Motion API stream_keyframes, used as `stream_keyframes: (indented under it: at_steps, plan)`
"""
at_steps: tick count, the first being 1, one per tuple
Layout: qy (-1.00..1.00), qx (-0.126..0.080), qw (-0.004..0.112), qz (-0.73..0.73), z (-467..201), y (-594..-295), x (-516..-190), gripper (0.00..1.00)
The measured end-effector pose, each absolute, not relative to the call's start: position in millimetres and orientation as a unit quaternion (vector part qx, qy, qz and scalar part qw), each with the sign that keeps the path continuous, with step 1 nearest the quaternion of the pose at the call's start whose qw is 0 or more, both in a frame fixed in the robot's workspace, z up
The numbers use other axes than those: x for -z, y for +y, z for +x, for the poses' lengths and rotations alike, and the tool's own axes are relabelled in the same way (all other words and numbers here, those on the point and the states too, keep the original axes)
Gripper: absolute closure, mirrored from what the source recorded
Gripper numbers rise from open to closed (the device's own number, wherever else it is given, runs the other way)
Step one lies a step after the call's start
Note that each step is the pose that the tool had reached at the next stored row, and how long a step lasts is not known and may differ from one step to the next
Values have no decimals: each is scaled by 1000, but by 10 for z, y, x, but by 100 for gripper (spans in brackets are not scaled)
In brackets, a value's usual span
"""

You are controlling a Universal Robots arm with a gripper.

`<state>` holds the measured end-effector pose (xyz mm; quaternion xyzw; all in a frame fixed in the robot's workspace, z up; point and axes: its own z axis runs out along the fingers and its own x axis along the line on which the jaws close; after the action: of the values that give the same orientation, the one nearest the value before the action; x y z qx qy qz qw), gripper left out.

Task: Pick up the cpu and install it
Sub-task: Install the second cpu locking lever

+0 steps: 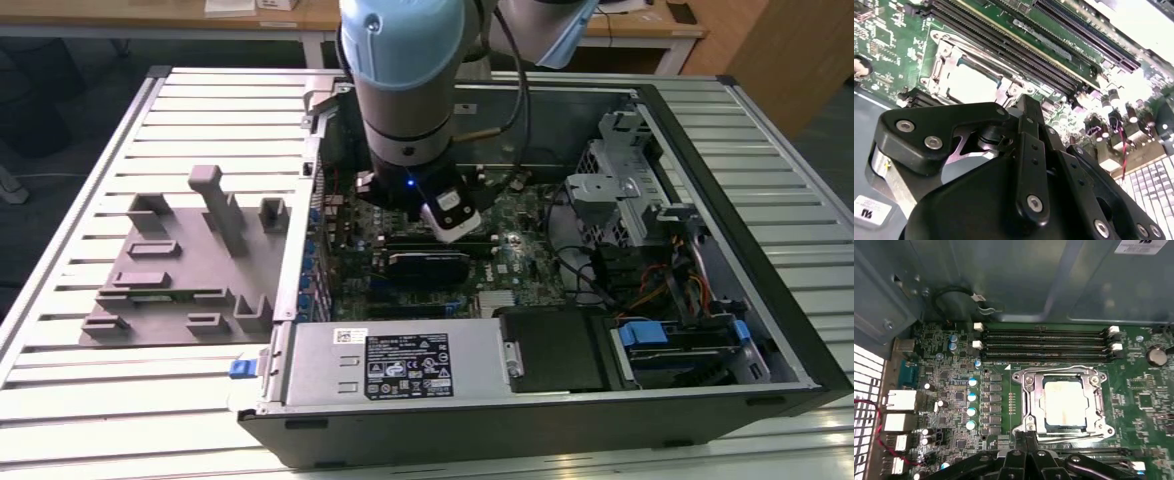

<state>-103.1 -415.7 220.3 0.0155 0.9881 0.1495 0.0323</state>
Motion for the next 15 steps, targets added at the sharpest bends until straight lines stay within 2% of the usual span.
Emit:
stream_keyframes:
  at_steps: [7,15]
  plan:
    - [991,-132,33,19,-1031,-4128,-2286,89]
    - [993,-113,34,21,-999,-3961,-2276,89]
